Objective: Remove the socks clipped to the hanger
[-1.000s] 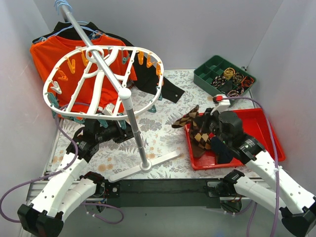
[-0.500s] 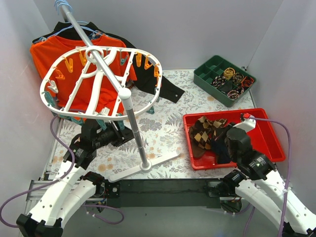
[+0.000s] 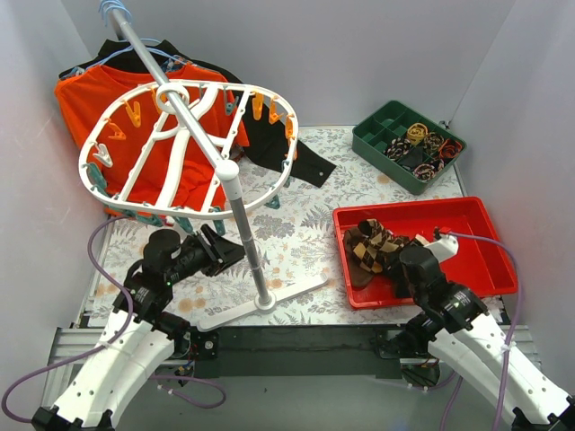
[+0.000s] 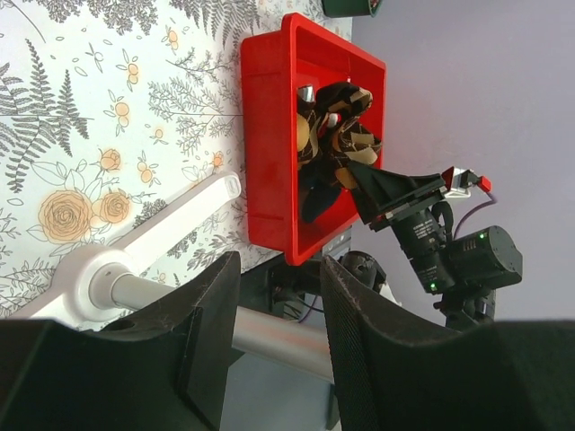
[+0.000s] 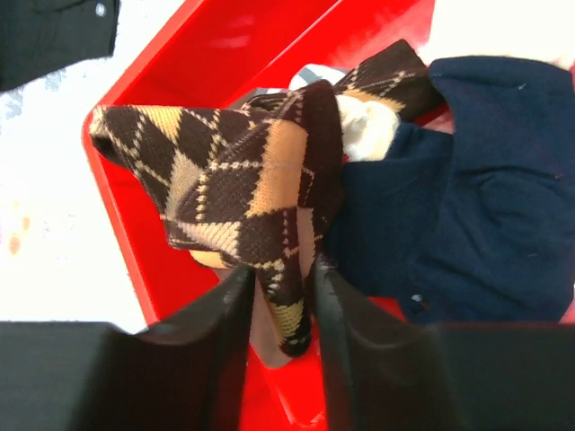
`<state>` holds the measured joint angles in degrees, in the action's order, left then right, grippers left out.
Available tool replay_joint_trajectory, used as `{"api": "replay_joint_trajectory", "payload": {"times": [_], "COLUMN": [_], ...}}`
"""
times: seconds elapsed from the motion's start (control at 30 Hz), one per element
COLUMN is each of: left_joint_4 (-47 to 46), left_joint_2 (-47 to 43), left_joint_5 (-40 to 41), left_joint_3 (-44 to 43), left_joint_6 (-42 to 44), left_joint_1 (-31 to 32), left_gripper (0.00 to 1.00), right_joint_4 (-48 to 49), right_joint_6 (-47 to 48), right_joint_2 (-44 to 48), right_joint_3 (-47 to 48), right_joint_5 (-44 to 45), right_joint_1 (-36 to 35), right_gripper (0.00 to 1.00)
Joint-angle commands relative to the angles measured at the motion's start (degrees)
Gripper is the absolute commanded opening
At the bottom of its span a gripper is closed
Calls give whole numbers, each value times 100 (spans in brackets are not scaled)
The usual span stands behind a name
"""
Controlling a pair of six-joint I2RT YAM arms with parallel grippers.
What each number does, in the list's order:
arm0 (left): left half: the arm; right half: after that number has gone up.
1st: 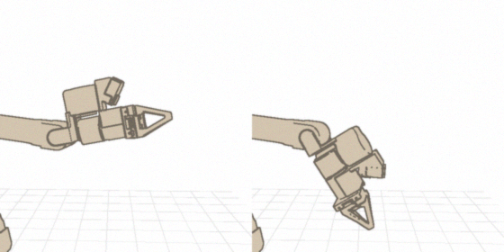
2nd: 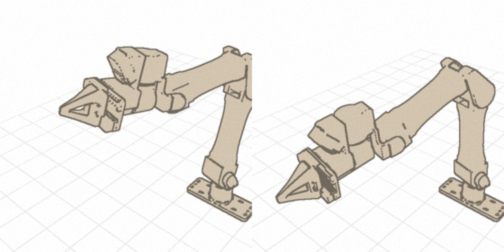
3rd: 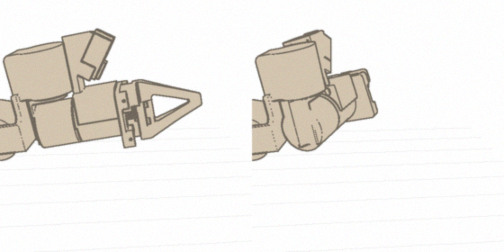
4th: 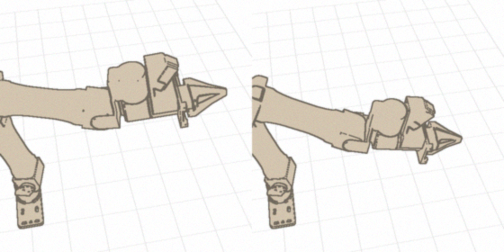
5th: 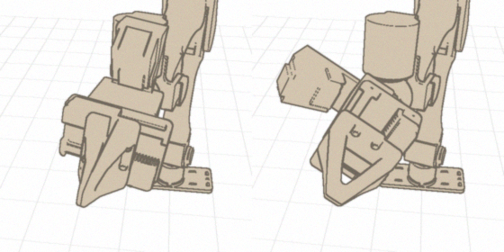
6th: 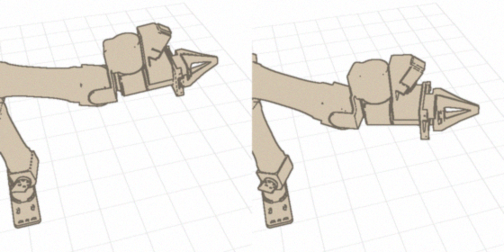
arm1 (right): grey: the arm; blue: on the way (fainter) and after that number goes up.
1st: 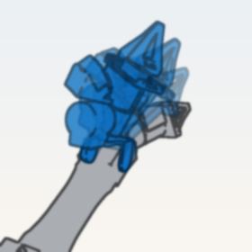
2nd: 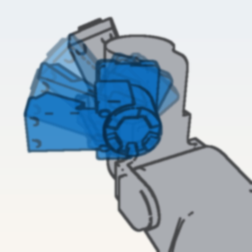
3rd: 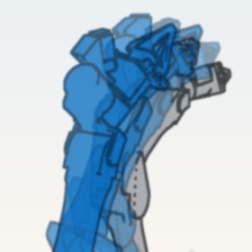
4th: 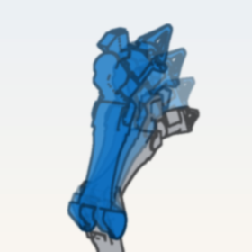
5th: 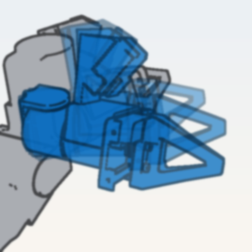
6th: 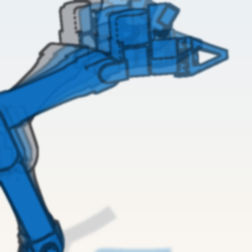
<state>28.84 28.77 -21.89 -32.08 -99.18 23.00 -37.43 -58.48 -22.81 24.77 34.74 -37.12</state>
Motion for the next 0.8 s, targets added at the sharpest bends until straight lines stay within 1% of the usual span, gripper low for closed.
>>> {"api": "replay_joint_trajectory", "payload": {"times": [0.0,0.03,0.07,0.1,0.23,0.27,0.3,0.37,0.4,0.47,0.57,0.6,0.63,0.67,0.7,0.73,0.77], "left_joint_4": [-159,-203,-238,-282,-361,-362,-362,-388,-405,-502,-643,-678,-739,-774,-809,-862,-871], "left_joint_2": [119,163,224,251,322,313,287,234,129,-73,-547,-696,-959,-1118,-1250,-1530,-1672], "left_joint_5": [-52,-70,-105,-122,-193,-175,-175,-219,-237,-246,-202,-167,-140,-123,-79,-70,-44], "left_joint_3": [-36,-27,-18,-9,35,35,26,70,105,280,474,570,614,667,746,790,834], "left_joint_6": [-41,-40,-40,-49,-93,-84,-93,-154,-207,-356,-506,-611,-673,-734,-839,-884,-919], "left_joint_1": [2,2,2,2,11,2,2,2,2,2,2,2,11,2,2,2,2], "left_gripper": [39,39,39,39,39,39,39,40,40,40,41,41,41,42,42,43,43], "right_joint_4": [-194,-290,-343,-387,-546,-581,-581,-555,-459,-301,313,559,953,1218,1482,2163,2544], "right_joint_6": [160,248,415,486,1004,1101,1406,1724,2065,2418,3060,3157,3184,3159,3080,2984,2617], "right_joint_2": [-92,-110,-153,-162,-84,-49,4,31,-4,-118,-303,-477,-583,-689,-881,-953,-1049], "right_joint_3": [527,746,835,940,1327,1511,1600,1889,1995,2154,2269,2234,2190,2129,2050,1770,1594], "right_joint_5": [323,314,297,262,209,217,156,42,-115,-353,-1370,-2165,-2591,-2995,-3826,-4191,-4508], "right_joint_1": [12,12,21,12,12,21,12,12,12,12,12,12,12,12,12,12,21], "right_gripper": [60,69,72,83,90,98,98,98,98,98,98,98,98,98,98,98,98]}}
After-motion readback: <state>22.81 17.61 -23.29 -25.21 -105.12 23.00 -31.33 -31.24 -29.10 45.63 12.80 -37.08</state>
